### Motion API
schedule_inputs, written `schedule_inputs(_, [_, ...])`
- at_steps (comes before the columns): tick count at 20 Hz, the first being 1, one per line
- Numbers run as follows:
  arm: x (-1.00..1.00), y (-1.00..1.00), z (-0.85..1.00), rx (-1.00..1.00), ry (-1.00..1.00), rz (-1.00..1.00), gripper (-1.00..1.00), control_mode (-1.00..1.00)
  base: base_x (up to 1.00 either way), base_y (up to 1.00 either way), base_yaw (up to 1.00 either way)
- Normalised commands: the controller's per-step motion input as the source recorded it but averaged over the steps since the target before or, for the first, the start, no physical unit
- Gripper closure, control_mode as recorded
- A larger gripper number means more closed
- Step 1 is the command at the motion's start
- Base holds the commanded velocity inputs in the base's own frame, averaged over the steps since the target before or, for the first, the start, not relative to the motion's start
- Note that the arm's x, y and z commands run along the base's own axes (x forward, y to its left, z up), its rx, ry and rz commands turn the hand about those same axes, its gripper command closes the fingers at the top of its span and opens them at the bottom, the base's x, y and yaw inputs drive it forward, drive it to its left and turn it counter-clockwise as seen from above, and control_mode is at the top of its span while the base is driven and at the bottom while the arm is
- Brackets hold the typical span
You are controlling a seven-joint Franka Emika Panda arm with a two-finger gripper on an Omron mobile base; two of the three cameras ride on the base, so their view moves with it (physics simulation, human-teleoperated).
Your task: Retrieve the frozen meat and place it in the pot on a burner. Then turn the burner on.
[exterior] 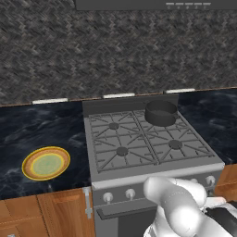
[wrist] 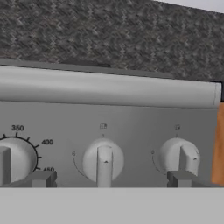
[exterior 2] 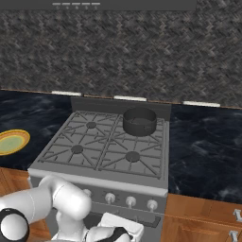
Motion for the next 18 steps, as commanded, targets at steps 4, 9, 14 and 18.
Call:
schedule_inputs(4, [0.23,0.0,0.0,0.0,0.0,0.04,-1.0,-1.0,0.0,0.0,0.0])
schedule_inputs(9, [0.23,0.0,0.0,-0.01,0.0,0.0,-1.0,-1.0,0.0,0.0,0.0])
schedule_inputs(14, [0.19,0.0,-0.01,0.0,0.0,0.0,-1.0,-1.0,0.0,0.0,0.0])
schedule_inputs(18, [0.14,0.0,-0.08,0.0,0.0,0.0,-1.0,-1.0,0.0,0.0,0.0])
